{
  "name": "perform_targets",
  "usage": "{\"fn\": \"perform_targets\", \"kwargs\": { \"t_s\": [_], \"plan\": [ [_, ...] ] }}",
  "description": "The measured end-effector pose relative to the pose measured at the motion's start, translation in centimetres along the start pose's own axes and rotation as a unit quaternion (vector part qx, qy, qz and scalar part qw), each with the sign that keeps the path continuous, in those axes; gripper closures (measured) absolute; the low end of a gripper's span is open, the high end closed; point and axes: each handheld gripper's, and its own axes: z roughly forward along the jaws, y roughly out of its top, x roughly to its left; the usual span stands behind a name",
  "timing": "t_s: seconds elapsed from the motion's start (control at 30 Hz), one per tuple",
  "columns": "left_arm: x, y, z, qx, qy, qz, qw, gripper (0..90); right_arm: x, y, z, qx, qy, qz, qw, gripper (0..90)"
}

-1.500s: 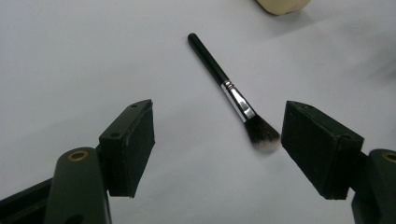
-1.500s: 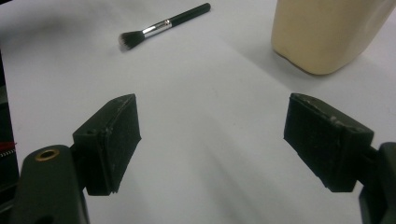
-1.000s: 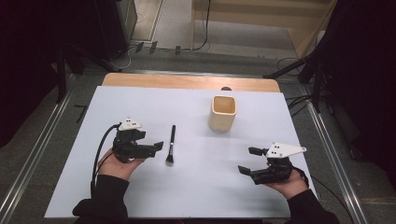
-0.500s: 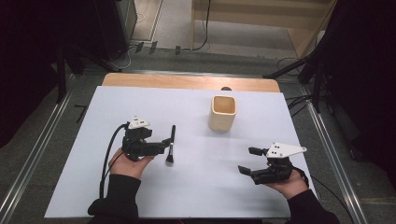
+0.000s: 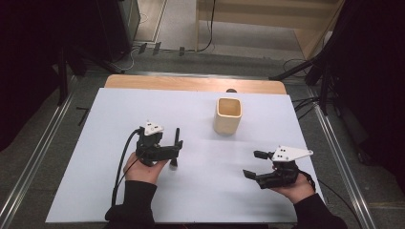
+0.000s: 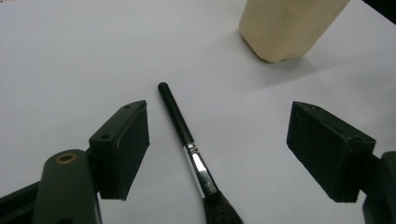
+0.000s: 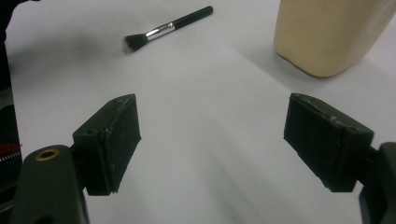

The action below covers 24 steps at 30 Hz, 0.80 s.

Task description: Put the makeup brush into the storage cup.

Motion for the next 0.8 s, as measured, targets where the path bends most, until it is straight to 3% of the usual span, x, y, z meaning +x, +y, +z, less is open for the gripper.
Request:
{"fn": "perform_targets", "kwargs": {
  "t_s": [0.17, 0.4, 0.47, 0.63, 0.8],
  "plan": [
    [-0.5, 0.0, 0.7, 0.004, 0.006, -0.002, 1.0, 21.9, 0.0, 0.0, 0.0, -0.001, 0.002, -0.001, 1.0, 19.3],
    [-0.6, 1.0, 1.5, 0.042, 0.018, 0.003, 0.9989, 22.2, 0.0, 0.0, -0.1, -0.002, 0.003, 0.001, 1.0, 19.3],
    [-0.6, 1.6, 1.6, 0.064, 0.02, 0.005, 0.9977, 22.1, 0.1, 0.0, -0.1, -0.002, 0.004, 0.0, 1.0, 19.3],
    [-0.4, 2.7, 1.9, 0.099, 0.016, -0.012, 0.9949, 21.0, 0.0, 0.0, -0.1, 0.0, 0.003, 0.0, 1.0, 19.3],
    [0.3, 3.4, 2.2, 0.135, 0.027, -0.042, 0.9896, 20.3, 0.0, 0.0, 0.0, 0.003, 0.004, 0.001, 1.0, 19.3]
  ]
}}
